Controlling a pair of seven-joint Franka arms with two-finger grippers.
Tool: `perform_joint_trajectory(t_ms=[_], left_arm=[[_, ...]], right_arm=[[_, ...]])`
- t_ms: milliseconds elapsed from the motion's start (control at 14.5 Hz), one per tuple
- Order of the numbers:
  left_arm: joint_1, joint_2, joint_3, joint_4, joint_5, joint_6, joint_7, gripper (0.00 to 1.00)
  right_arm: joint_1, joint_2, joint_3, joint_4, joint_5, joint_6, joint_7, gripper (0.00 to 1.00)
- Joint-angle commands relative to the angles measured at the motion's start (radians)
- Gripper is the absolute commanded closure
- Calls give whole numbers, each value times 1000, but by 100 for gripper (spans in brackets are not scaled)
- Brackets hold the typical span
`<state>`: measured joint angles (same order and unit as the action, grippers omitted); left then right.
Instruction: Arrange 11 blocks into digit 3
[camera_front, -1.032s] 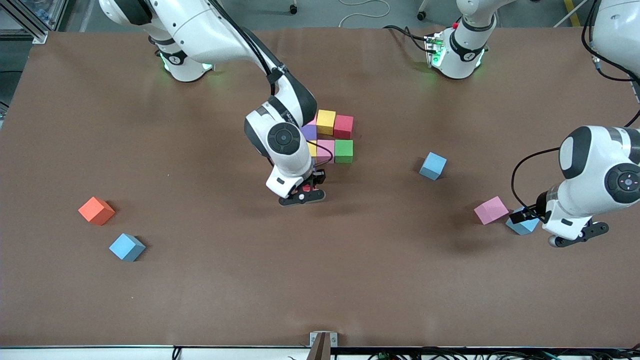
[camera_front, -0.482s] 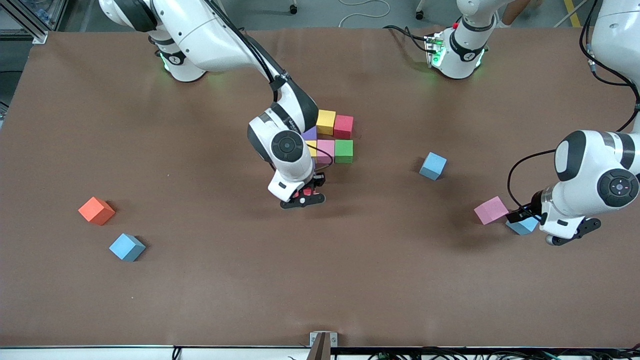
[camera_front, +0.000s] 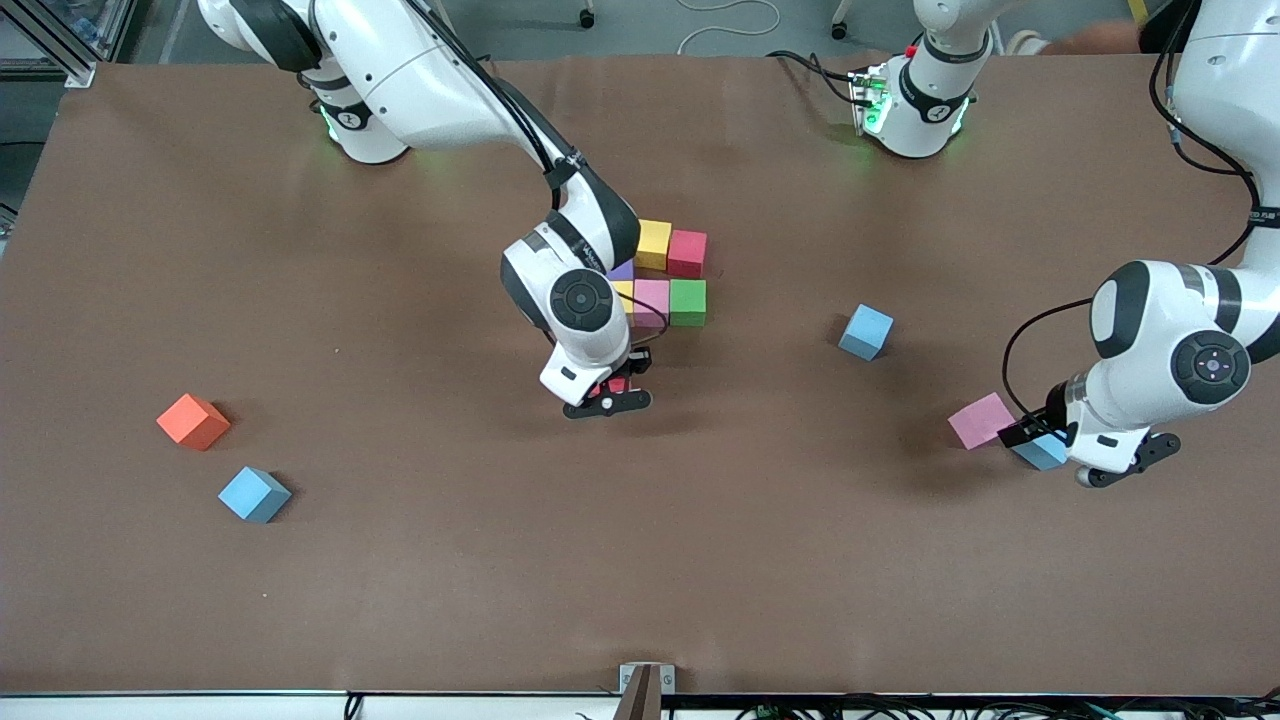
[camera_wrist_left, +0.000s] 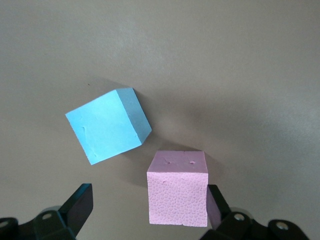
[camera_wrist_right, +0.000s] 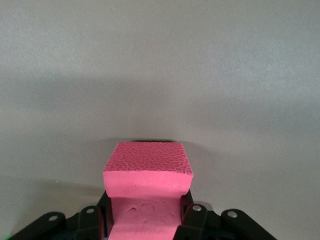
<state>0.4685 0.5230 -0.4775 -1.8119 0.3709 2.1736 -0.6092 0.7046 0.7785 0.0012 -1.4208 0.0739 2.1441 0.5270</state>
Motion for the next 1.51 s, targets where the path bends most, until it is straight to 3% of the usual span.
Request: perform_joint_trajectory(t_ms=[0, 413, 1101, 1238, 1445], left_arm=[[6, -9, -12, -21, -12, 43, -17, 0], [5, 48, -10, -21, -40, 135, -107, 0], [10, 75, -10, -52, -38, 126, -72, 1], [13, 89, -9, -49, -35, 126, -57, 14], [-17, 109, -10, -15, -43, 130, -90, 52]], right_arm=[[18, 33, -7, 51, -14, -29, 62, 100], [21, 42, -7, 63, -14, -27, 84, 100], [16, 48, -10, 65, -23, -30, 100, 100], [15, 47, -10, 65, -25, -32, 100, 99], [12, 42, -9, 62, -23, -32, 102, 99]])
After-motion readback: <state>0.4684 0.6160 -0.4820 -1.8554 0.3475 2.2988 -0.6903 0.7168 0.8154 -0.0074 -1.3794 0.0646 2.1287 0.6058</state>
